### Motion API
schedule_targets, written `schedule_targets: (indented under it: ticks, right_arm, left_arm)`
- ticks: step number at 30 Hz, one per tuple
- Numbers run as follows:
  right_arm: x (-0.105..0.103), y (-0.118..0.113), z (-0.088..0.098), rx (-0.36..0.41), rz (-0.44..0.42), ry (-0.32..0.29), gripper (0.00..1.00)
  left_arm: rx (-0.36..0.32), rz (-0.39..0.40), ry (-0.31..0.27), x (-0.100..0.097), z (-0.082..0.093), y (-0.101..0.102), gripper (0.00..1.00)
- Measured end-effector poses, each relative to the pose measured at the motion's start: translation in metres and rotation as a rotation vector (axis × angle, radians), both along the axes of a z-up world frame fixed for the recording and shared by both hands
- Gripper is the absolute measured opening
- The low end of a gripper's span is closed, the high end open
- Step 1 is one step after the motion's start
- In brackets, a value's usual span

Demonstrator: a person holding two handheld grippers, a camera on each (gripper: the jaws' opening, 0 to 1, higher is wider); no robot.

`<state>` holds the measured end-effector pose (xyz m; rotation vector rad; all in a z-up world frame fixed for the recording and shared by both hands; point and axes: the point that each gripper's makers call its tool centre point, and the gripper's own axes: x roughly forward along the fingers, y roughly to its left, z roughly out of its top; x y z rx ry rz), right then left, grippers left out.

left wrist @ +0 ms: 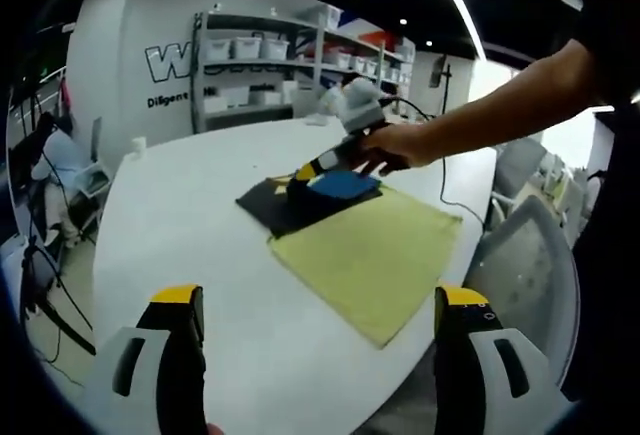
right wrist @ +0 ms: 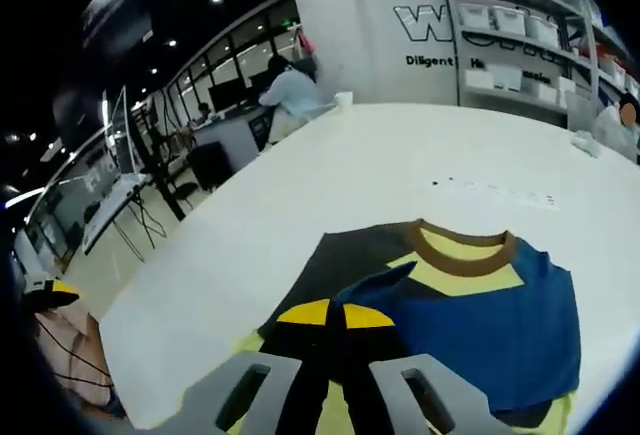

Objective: Fold the garment on the visible template until the final outline fits inside the template.

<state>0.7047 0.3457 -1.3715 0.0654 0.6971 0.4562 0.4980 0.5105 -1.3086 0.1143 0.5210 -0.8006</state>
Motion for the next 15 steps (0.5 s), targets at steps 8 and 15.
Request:
schedule_targets:
  ticks: [8, 15]
  right_arm:
    - [-0.009, 0.02, -0.02, -0.021, 0.044, 0.023, 0.0]
    - [-0.012, 0.029, -0.024, -0.066, 0.135, -0.022, 0.0]
  left_arm:
    - [0.002, -0.006, -0.003, 0.0, 0.001, -0.001, 0.92]
    - [-0.002, -0.005, 0.001, 0.001, -0.001, -0.001, 0.92]
